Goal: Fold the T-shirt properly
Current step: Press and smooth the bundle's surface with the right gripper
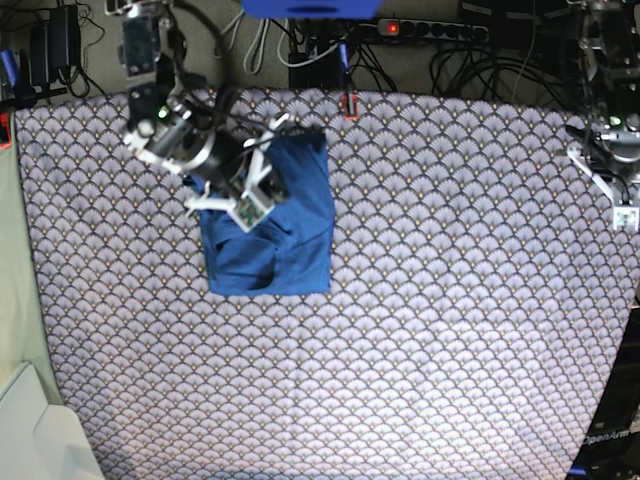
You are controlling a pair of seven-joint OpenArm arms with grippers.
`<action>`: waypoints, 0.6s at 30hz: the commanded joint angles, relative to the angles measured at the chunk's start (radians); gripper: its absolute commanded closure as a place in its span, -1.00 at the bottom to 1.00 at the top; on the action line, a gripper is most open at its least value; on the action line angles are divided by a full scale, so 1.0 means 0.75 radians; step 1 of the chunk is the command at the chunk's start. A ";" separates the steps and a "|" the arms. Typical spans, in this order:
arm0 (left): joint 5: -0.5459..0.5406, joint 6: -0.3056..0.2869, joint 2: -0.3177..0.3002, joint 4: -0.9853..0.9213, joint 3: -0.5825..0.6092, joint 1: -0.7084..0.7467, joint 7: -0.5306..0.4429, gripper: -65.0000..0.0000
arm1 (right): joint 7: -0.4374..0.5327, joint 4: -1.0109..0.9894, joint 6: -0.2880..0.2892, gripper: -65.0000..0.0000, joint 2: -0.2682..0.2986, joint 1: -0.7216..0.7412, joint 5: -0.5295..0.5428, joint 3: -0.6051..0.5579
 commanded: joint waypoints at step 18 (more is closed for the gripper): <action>0.017 0.004 -0.027 0.072 -0.011 0.042 0.000 0.69 | 0.088 -0.427 0.004 1.00 -0.009 0.401 0.024 -0.002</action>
